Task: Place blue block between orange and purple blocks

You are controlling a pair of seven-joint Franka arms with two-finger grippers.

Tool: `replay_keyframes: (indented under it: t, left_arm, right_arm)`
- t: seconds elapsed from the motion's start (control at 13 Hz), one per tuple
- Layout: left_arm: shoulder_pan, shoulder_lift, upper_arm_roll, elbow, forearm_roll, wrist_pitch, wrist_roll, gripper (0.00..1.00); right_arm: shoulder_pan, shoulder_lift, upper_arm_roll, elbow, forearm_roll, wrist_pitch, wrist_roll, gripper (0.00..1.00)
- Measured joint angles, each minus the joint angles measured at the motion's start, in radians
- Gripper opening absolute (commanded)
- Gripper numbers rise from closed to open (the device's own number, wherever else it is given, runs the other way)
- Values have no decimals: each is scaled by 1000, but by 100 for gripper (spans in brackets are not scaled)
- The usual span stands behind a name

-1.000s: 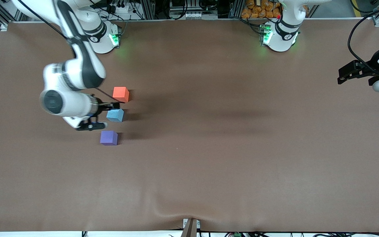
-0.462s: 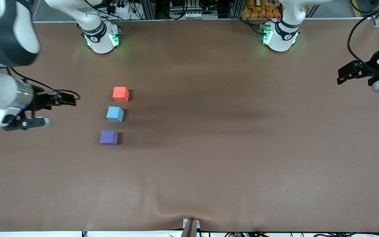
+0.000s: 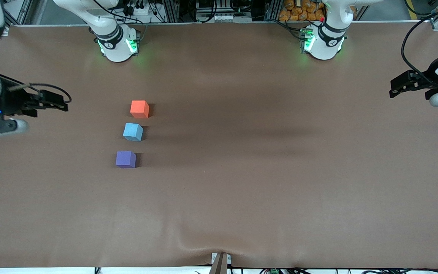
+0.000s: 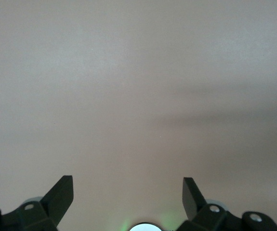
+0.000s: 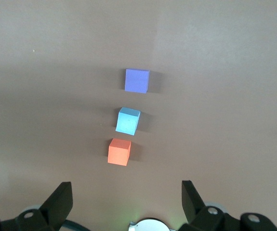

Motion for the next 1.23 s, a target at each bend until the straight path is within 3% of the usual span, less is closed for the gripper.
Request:
replay_keyframes:
  t: [0.23, 0.62, 1.23]
  left_arm:
    - [0, 1, 0, 0, 0, 1, 0, 100]
    - [0, 2, 0, 0, 0, 1, 0, 100]
    - [2, 12, 1, 0, 0, 6, 0, 100]
  right_arm:
    - [-3, -79, -9, 22, -3, -28, 45, 100]
    - [-5, -286, -37, -256, -10, 103, 77, 100]
    - [-6, -307, -54, -281, -12, 123, 78, 100]
